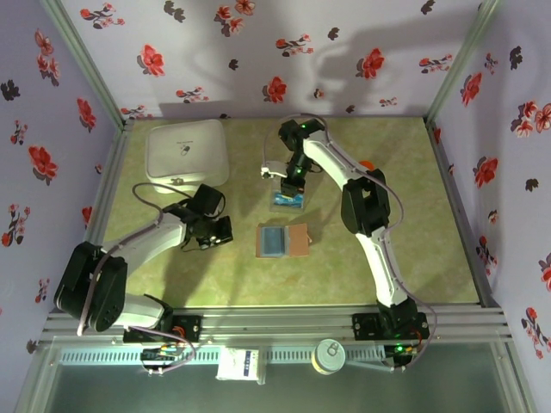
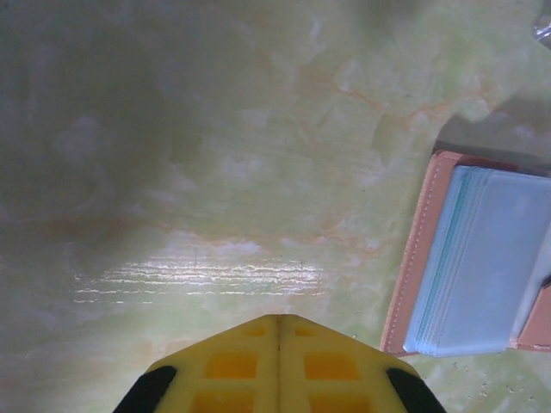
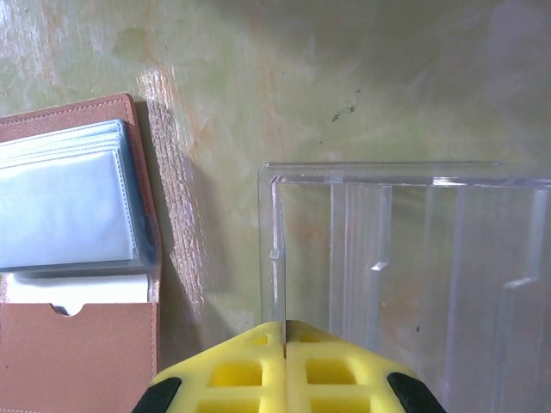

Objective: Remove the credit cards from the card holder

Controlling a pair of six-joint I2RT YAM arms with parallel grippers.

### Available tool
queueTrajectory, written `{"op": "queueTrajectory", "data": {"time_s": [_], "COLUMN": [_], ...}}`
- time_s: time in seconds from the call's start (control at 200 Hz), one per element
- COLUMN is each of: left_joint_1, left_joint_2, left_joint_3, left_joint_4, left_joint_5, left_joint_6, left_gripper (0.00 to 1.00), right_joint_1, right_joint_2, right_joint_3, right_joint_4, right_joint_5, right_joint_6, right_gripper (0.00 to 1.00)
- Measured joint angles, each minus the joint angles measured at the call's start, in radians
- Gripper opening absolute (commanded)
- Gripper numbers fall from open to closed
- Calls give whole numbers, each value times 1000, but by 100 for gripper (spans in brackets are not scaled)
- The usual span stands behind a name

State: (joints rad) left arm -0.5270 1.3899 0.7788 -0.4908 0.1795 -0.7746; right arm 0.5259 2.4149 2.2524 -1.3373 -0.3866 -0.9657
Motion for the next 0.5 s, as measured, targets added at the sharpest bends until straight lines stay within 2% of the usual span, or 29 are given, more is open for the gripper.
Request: {"op": "queueTrajectory", "data": {"time_s": [0.12,0.31,0.5], "left_joint_1": [2,2,2], "left_joint_2": [21,47,72], "left_joint_3": [8,32,59], "left_joint_4": [0,0,0], "left_joint_5": [4,8,14], "left_joint_6": [0,2,9], "left_gripper": [4,4,4], "right_joint_1": [-3,-8,-10], "right_joint_2": [28,31,30], "right_joint_3": [0,4,4], "right_joint_4": [0,-5,-7], "right_joint_5": [-8,-14,-14], "right_joint_6": [1,8,19], "right_gripper": [5,19,26]}}
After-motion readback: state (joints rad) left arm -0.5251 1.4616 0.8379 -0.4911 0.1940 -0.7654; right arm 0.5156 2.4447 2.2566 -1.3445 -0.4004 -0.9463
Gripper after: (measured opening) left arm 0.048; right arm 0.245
